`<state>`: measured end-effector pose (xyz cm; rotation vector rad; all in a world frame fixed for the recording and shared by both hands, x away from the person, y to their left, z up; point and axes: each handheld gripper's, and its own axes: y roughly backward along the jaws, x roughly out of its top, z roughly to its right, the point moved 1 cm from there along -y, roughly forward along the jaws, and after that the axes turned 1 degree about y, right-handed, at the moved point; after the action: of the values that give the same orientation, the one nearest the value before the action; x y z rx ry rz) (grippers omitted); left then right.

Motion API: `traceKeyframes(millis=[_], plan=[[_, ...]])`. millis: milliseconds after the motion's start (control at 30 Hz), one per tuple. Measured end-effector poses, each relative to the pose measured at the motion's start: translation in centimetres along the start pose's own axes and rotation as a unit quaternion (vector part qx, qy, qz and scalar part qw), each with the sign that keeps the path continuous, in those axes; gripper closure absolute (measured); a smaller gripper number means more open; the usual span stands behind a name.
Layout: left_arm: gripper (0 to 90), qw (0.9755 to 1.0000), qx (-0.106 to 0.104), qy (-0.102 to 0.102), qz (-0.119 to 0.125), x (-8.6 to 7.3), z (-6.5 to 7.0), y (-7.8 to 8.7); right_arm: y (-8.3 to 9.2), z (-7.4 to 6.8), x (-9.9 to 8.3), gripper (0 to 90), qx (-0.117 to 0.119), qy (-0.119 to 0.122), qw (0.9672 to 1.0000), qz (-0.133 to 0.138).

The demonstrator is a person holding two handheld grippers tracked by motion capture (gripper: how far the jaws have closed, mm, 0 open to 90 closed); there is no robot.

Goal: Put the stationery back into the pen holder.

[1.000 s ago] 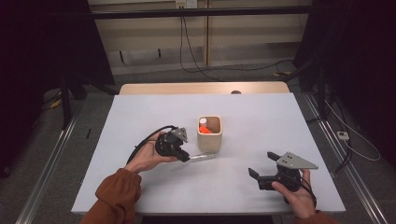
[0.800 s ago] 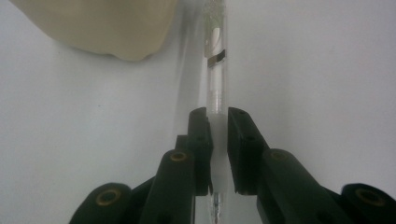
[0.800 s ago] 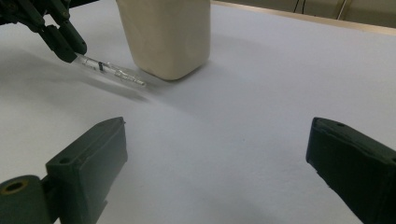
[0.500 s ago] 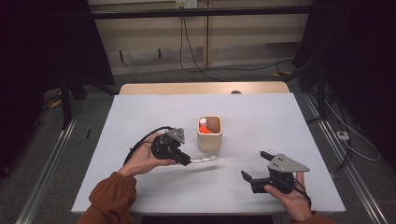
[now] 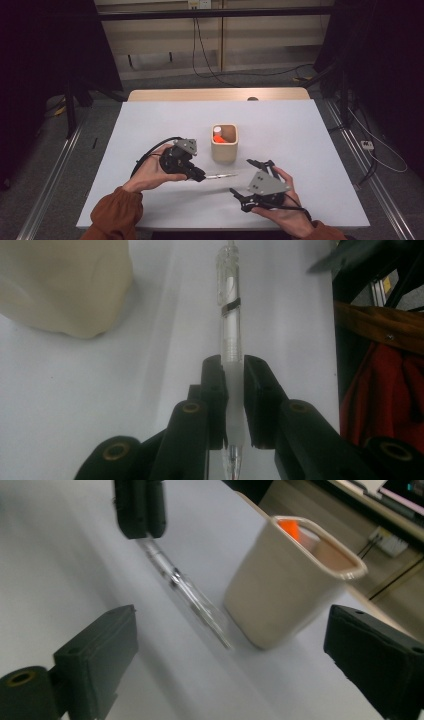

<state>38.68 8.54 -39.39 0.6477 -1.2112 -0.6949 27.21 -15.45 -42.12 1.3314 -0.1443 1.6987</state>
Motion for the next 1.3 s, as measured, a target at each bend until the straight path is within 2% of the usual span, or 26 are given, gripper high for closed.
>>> traceKeyframes(millis=[33,67,167,233,267,300,400,433,467,500,533,600,667,700,733,767,800,833,933,1033,1067,1100,1133,1200,1233,1300], plan=[[80.5,0.9998,0.015,-0.004,-0.016,0.2,0.1,0.2,-0.3,-0.4,0.3,10.1,-0.001,0.019,0.9998,-0.006],[80.6,1.0000,0.001,0.001,-0.001,0.1,0.1,0.0,-0.8,-0.9,0.8,11.8,-0.002,0.045,0.9989,-0.013],[80.5,1.0000,0.001,0.003,0.000,0.2,0.0,0.1,-1.8,-1.9,1.5,17.6,-0.001,0.090,0.9957,-0.020],[80.5,1.0000,0.004,0.004,0.004,0.2,-0.1,0.1,-2.4,-2.5,1.8,22.1,-0.010,0.128,0.9912,-0.032],[80.5,0.9997,0.015,0.001,-0.017,0.4,0.0,0.3,-2.7,-2.9,1.9,24.8,-0.019,0.149,0.9879,-0.040],[80.5,1.0000,0.001,0.007,0.002,0.3,-0.1,0.0,-2.9,-3.1,2.0,27.5,-0.028,0.163,0.9853,-0.043],[80.5,1.0000,-0.004,0.008,0.003,0.5,-0.2,-0.1,-3.6,-3.7,2.2,38.4,-0.047,0.235,0.9693,-0.057],[80.5,0.9999,-0.011,0.008,0.000,0.6,-0.2,-0.1,-3.8,-4.0,2.3,42.3,-0.059,0.258,0.9625,-0.060],[80.5,0.9999,-0.010,0.008,0.000,0.7,-0.2,-0.1,-3.9,-4.1,2.3,46.4,-0.058,0.271,0.9589,-0.060],[80.5,0.9999,0.004,0.005,-0.010,0.8,-0.1,-0.1,-4.1,-4.4,2.2,49.8,-0.062,0.280,0.9559,-0.065],[80.5,0.9999,-0.010,0.008,-0.002,0.7,-0.1,-0.2,-4.2,-4.6,2.2,53.1,-0.064,0.291,0.9523,-0.067],[80.5,0.9999,-0.014,0.009,0.003,0.8,0.0,-0.3,-4.4,-5.1,2.1,63.1,-0.068,0.319,0.9431,-0.065],[80.5,0.9998,-0.018,0.010,0.004,0.9,0.1,-0.4,-4.5,-5.4,2.0,71.5,-0.069,0.328,0.9396,-0.070],[80.5,0.9998,-0.013,0.012,0.000,0.9,0.2,-0.5,-4.6,-5.4,2.0,75.5,-0.058,0.345,0.9342,-0.070],[80.5,0.9998,-0.015,0.011,-0.002,0.9,0.2,-0.6,-4.5,-5.6,1.8,79.3,-0.063,0.340,0.9350,-0.079],[80.4,0.9997,-0.018,0.015,0.004,0.8,0.2,-0.7,-4.5,-5.4,1.8,80.4,-0.065,0.352,0.9311,-0.071],[80.4,0.9996,-0.018,0.017,0.010,0.8,0.1,-0.7,-4.4,-5.2,1.8,80.9,-0.065,0.349,0.9322,-0.069],[80.4,0.9994,-0.018,0.023,0.020,0.8,0.1,-0.7,-4.4,-5.0,1.9,81.0,-0.060,0.353,0.9312,-0.067],[78.9,0.9989,-0.007,0.026,0.038,0.7,0.2,-0.6,-4.1,-4.6,1.8,81.2,-0.063,0.341,0.9357,-0.062],[50.5,0.9979,0.034,0.030,0.046,0.5,0.5,-0.1,-3.8,-4.1,1.8,81.2,-0.064,0.325,0.9411,-0.070],[47.2,0.9975,0.047,0.031,0.044,0.3,0.5,0.2,-3.6,-3.8,1.7,81.2,-0.065,0.314,0.9446,-0.072],[46.9,0.9963,0.042,0.040,0.064,0.0,0.5,0.3,-3.5,-3.5,1.7,81.2,-0.063,0.307,0.9469,-0.070],[43.5,0.9951,0.047,0.046,0.074,-0.3,0.4,0.6,-3.4,-3.1,1.6,81.2,-0.064,0.295,0.9508,-0.069],[29.9,0.9911,0.079,0.060,0.088,-1.0,0.4,0.8,-3.2,-2.1,1.6,81.2,-0.063,0.267,0.9592,-0.067],[24.9,0.9890,0.092,0.064,0.096,-1.4,0.3,1.0,-3.1,-1.4,1.7,81.2,-0.063,0.244,0.9658,-0.063],[18.3,0.9843,0.118,0.073,0.110,-2.3,0.3,1.2,-2.7,0.0,1.7,81.1,-0.055,0.163,0.9838,-0.049]])
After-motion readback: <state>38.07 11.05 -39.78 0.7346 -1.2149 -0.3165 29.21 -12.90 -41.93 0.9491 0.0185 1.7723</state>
